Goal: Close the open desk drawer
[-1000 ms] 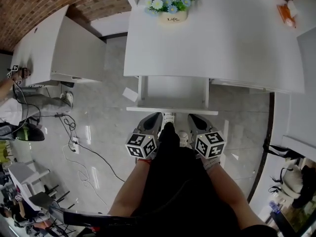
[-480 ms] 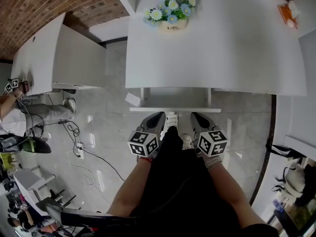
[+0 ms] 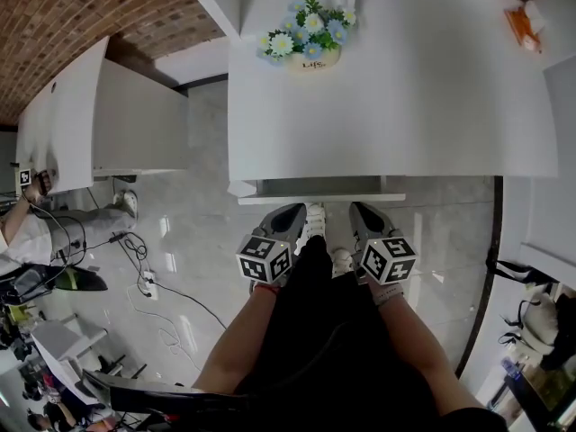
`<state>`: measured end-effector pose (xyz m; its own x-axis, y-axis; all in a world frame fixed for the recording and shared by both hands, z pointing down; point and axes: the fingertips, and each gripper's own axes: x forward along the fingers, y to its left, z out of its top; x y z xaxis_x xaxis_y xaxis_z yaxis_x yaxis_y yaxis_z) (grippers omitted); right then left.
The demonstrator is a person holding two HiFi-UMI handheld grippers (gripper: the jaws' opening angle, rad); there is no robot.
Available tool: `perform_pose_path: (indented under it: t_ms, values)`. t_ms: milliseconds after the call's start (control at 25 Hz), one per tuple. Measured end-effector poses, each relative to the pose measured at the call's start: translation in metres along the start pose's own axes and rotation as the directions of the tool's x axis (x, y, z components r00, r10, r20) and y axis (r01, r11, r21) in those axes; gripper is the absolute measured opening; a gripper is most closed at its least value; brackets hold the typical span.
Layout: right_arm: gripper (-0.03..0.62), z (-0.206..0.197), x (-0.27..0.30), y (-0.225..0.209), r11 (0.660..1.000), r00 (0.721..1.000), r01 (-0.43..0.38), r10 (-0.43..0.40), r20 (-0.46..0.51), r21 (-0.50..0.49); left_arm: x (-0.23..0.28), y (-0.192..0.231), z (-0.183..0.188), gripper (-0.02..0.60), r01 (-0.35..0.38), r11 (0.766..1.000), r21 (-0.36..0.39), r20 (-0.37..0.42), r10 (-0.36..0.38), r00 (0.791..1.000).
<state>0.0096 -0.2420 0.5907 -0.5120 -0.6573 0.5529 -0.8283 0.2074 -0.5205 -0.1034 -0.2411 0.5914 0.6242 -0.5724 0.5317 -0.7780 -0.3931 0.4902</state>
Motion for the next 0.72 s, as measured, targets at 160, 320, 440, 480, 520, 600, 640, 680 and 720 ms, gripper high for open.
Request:
perform_pose_path:
  t_ms: [160,320,440,480,520,600,640,680,720]
  values:
    - [0.0,0.007,0.007,-0.003,0.999,1.0,0.02,-0.021,0.022,0.031,0.011,0.003,0.004,0.003,0.028,1.0,0.008,-0.026,-0.028,0.999]
    - [0.002,0.016,0.014,-0.006,0.998,0.999,0.035,-0.037,0.039,0.049,0.018,0.007,0.012,0.003,0.05,0.999,-0.005,-0.031,-0.05,0.998]
    - [0.002,0.023,0.021,-0.008,0.997,0.997,0.05,-0.054,0.056,0.064,0.024,0.011,0.018,0.003,0.065,0.998,-0.003,-0.042,-0.065,0.997]
    - [0.002,0.025,0.022,-0.008,0.996,0.996,0.054,-0.059,0.06,0.068,0.025,0.012,0.019,0.002,0.071,0.998,-0.001,-0.047,-0.07,0.996]
    - [0.002,0.026,0.024,-0.009,0.996,0.996,0.058,-0.063,0.064,0.073,0.026,0.013,0.02,0.003,0.076,0.997,0.002,-0.052,-0.076,0.996]
    - [0.002,0.028,0.026,-0.01,0.994,0.995,0.066,-0.072,0.07,0.082,0.028,0.015,0.023,0.003,0.085,0.996,0.004,-0.058,-0.084,0.995]
    - [0.002,0.03,0.027,-0.01,0.994,0.994,0.069,-0.076,0.074,0.086,0.029,0.015,0.024,0.003,0.087,0.996,0.004,-0.059,-0.087,0.994]
    - [0.002,0.031,0.028,-0.01,0.993,0.994,0.071,-0.078,0.079,0.091,0.03,0.016,0.025,0.003,0.089,0.996,0.004,-0.058,-0.088,0.994]
    - [0.002,0.033,0.028,-0.011,0.993,0.993,0.072,-0.081,0.085,0.097,0.031,0.016,0.026,0.003,0.09,0.996,0.003,-0.057,-0.09,0.994]
